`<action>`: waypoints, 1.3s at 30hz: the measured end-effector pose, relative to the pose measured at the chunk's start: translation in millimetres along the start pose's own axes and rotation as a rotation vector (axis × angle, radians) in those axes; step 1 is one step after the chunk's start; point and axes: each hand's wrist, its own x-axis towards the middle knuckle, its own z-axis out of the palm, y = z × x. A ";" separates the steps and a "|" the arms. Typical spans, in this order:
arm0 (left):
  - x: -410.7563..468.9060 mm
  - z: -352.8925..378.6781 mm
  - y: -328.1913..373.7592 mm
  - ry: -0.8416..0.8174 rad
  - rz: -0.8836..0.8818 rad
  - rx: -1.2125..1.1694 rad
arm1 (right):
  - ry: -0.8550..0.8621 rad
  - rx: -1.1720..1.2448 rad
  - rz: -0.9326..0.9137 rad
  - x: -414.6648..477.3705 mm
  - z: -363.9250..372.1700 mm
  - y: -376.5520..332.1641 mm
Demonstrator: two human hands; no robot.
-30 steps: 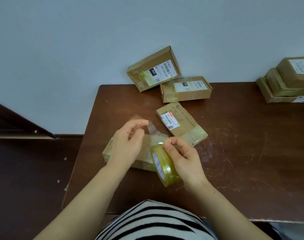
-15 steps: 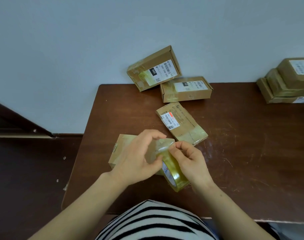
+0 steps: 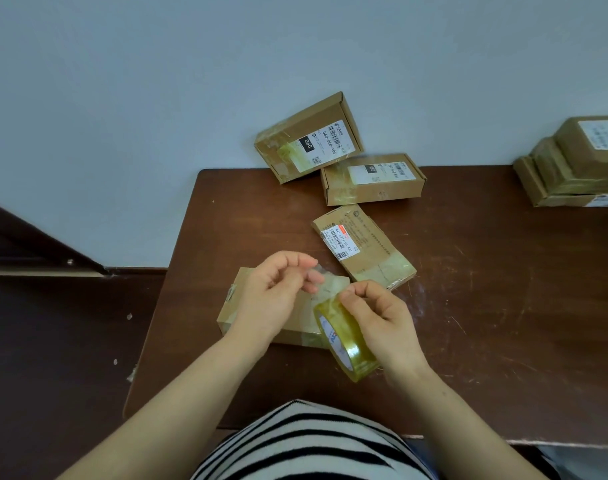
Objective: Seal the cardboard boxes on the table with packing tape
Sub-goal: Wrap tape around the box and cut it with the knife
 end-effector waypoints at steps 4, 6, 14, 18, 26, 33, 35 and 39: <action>-0.6 -3.2 -3.0 -0.069 0.118 0.141 | 0.010 0.005 -0.027 -0.5 -0.3 -2.8; -0.1 -3.3 -6.1 -0.028 0.167 0.202 | 0.012 0.011 -0.039 -0.6 0.1 -4.4; 0.3 -2.5 -17.0 0.080 0.382 0.486 | 0.032 0.052 -0.033 -0.5 0.9 -11.4; -0.3 -0.3 -14.2 0.097 0.336 0.398 | 0.030 0.047 -0.020 -1.2 1.7 -11.8; -2.3 6.5 -1.6 -0.008 0.015 -0.059 | -0.005 0.096 0.009 -1.5 2.6 -11.3; 0.5 5.0 2.3 -0.130 -0.279 -0.248 | 0.027 0.052 -0.028 1.6 2.4 -5.8; 1.7 4.1 3.2 -0.119 -0.321 -0.273 | 0.031 0.044 -0.029 2.6 1.5 -5.2; 1.7 2.5 3.7 -0.097 -0.345 -0.321 | 0.011 0.049 -0.011 2.8 -0.1 -5.4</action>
